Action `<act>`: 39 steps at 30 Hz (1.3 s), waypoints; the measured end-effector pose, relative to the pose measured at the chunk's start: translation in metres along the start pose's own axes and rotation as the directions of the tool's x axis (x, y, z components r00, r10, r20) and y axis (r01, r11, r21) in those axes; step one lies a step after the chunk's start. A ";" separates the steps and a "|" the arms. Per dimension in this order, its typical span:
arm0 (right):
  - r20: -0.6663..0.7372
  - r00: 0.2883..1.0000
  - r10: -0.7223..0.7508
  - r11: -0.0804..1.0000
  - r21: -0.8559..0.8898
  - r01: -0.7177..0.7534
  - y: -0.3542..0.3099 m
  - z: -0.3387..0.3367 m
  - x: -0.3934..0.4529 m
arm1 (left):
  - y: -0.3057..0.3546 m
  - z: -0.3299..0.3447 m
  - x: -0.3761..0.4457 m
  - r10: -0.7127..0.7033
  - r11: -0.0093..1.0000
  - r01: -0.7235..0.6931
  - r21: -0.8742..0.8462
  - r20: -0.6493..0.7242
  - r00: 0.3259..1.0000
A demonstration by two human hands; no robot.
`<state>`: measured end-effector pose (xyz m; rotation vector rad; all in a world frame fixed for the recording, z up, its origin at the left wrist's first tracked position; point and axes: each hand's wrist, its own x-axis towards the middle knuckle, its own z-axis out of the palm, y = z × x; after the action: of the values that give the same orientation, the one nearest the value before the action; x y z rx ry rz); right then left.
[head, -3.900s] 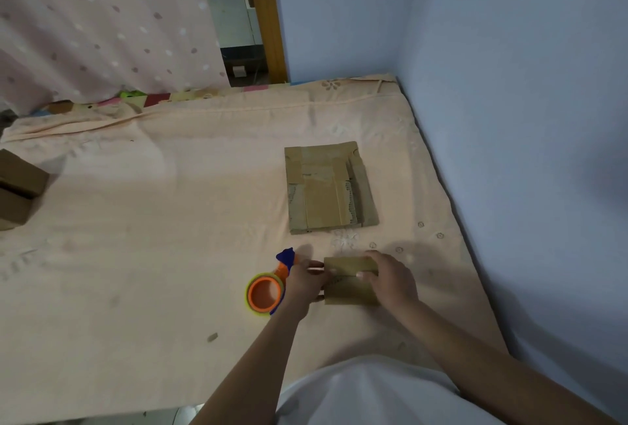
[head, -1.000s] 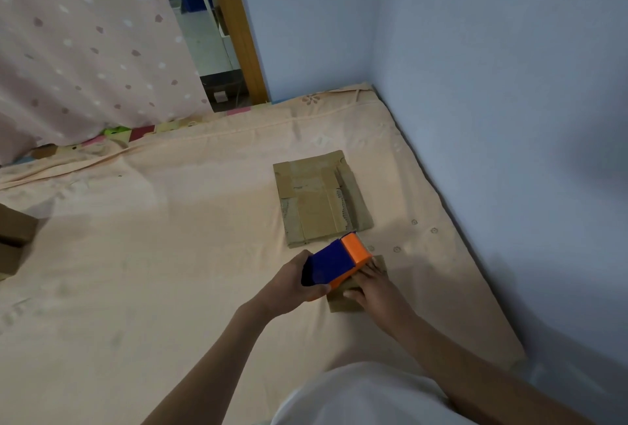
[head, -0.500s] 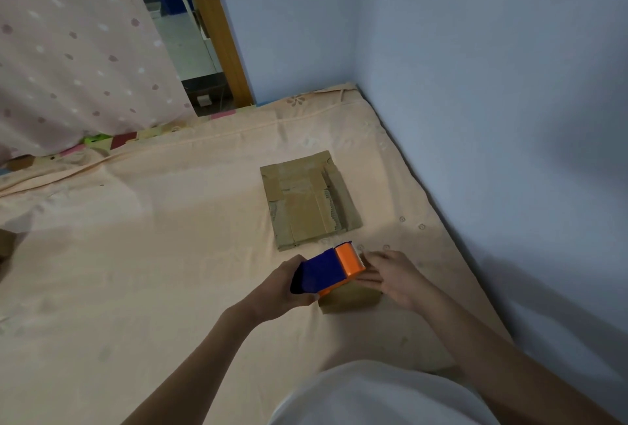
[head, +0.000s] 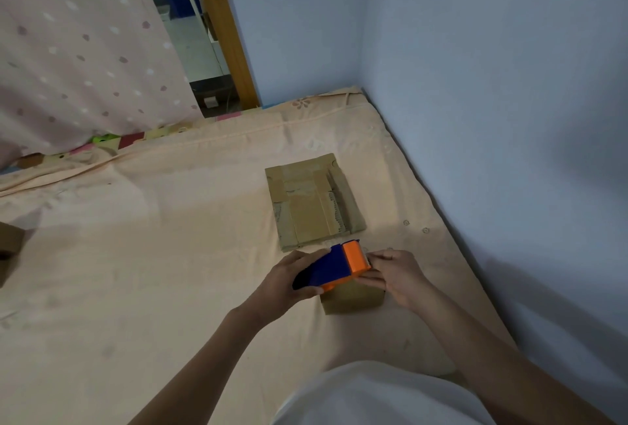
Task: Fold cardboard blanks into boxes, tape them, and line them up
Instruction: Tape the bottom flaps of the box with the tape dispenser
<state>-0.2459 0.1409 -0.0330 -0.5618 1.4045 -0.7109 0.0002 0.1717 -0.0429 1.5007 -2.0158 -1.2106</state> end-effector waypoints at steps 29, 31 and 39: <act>-0.345 0.938 0.009 0.938 -0.322 -0.128 0.027 -0.014 0.024 | 0.005 0.001 0.015 0.182 0.956 -0.206 0.207 0.128 0.975; -0.364 0.931 0.019 0.934 -0.327 -0.147 0.026 -0.015 0.025 | 0.006 0.001 0.018 0.179 0.960 -0.204 0.191 0.137 0.974; -0.387 0.922 0.007 0.881 -0.433 -0.188 0.021 -0.011 0.025 | 0.010 0.001 0.021 0.172 0.965 -0.199 0.172 0.159 0.972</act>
<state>-0.2542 0.1374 -0.0658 -0.7449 1.9762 -0.4028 -0.0141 0.1537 -0.0397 1.2987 -2.3646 -1.1063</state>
